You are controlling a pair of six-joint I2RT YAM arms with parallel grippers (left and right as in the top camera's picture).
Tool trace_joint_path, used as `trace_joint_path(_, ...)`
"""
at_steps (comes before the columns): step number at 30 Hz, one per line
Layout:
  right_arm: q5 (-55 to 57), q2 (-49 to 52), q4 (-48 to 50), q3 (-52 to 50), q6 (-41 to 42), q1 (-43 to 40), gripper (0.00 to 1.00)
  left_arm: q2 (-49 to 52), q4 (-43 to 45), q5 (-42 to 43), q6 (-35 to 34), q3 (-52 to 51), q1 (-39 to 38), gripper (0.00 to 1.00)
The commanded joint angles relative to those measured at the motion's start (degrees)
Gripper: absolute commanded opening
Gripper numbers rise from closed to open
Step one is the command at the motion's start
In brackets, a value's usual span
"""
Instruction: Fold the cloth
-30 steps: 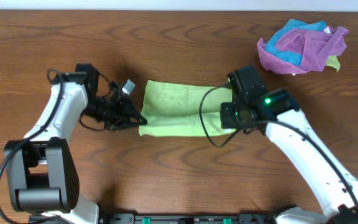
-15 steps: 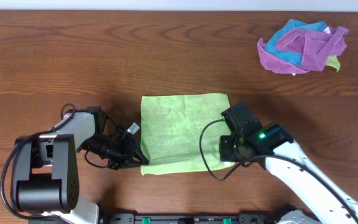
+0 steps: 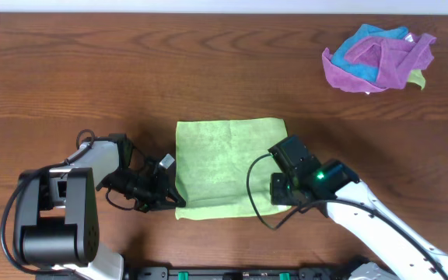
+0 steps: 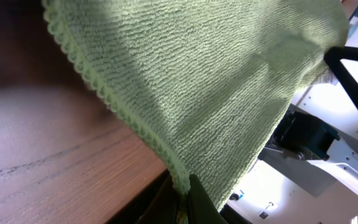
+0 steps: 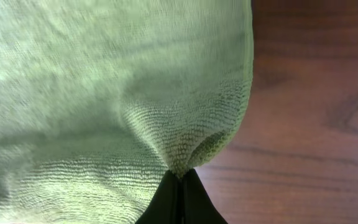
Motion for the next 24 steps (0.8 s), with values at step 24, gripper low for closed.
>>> trace_joint_path(24, 13.7, 0.7, 22.0, -0.2, -2.1, -2.2, 0.01, -1.7, 23.2, -2.4, -27.4, 12.4, 0.3, 0.06)
